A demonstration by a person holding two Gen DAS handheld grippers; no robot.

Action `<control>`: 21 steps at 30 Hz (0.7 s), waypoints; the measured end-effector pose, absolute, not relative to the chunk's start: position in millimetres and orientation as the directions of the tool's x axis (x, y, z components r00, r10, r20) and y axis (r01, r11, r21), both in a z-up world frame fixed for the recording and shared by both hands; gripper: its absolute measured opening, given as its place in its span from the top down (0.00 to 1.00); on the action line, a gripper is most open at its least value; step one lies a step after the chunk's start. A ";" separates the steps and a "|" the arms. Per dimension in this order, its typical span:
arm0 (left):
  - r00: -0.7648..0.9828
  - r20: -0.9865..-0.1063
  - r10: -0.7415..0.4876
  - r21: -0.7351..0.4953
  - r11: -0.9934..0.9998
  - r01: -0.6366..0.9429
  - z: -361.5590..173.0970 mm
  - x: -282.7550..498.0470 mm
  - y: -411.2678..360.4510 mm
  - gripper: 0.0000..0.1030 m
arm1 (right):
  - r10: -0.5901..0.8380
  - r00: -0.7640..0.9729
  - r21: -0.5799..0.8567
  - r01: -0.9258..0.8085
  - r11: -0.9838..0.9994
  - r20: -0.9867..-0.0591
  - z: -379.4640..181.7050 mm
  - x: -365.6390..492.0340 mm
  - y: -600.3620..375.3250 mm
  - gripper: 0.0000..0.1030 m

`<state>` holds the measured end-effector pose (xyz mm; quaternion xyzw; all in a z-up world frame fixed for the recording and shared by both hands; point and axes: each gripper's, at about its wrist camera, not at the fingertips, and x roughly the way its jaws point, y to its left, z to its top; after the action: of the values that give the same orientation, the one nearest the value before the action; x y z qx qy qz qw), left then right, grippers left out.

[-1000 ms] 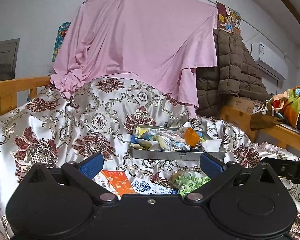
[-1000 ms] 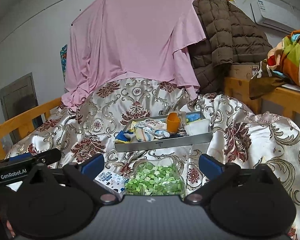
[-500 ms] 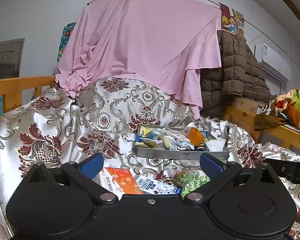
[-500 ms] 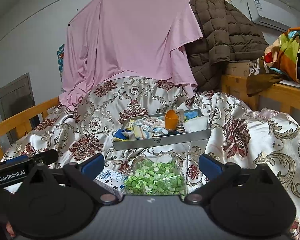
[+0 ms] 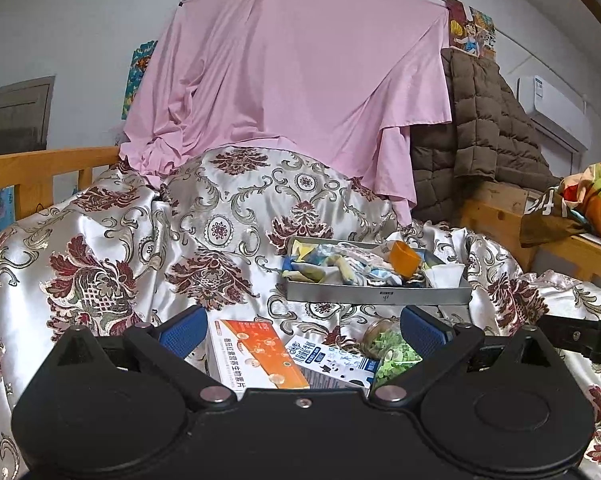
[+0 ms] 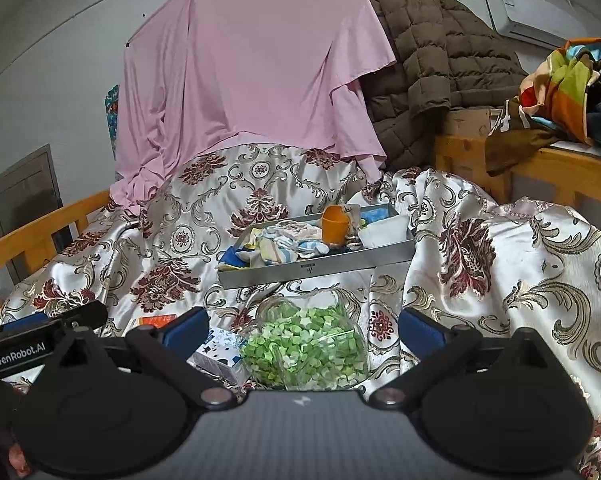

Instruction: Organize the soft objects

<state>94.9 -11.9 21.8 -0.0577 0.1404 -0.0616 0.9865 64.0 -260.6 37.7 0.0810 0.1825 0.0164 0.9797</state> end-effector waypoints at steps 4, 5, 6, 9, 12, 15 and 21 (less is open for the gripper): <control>0.953 -0.270 -0.136 -0.128 0.986 0.105 21.1 94.5 -12.2 0.01 | 0.059 0.934 0.163 -0.001 0.987 -0.353 36.7 64.0 -260.8 0.00; 0.953 -0.270 -0.136 -0.128 0.986 0.105 21.0 94.6 -12.2 0.01 | 0.058 0.934 0.164 0.000 0.987 -0.353 37.0 63.8 -260.9 0.00; 0.953 -0.271 -0.135 -0.126 0.987 0.104 20.2 94.4 -12.3 0.01 | 0.057 0.934 0.163 0.001 0.987 -0.352 36.7 63.6 -260.9 0.00; 0.953 -0.272 -0.132 -0.121 0.987 0.102 18.1 94.2 -11.6 0.01 | 0.054 0.935 0.160 0.003 0.987 -0.351 36.0 63.5 -261.3 0.00; 0.954 -0.271 -0.129 -0.119 0.988 0.100 17.4 93.9 -11.2 0.01 | 0.049 0.937 0.153 0.005 0.988 -0.347 35.1 63.2 -261.6 0.00; 0.955 -0.270 -0.125 -0.117 0.988 0.096 15.9 94.0 -10.4 0.01 | 0.045 0.938 0.144 0.005 0.990 -0.342 33.9 63.1 -261.1 0.00; 0.952 -0.283 -0.117 -0.114 0.990 0.087 10.8 95.8 -9.9 0.01 | 0.037 0.938 0.127 0.007 0.992 -0.344 29.5 62.7 -259.0 0.00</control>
<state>95.8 -9.9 10.8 -0.0503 0.1461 -0.0516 0.9866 62.7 -259.0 29.5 0.0633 0.1755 0.0077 0.9824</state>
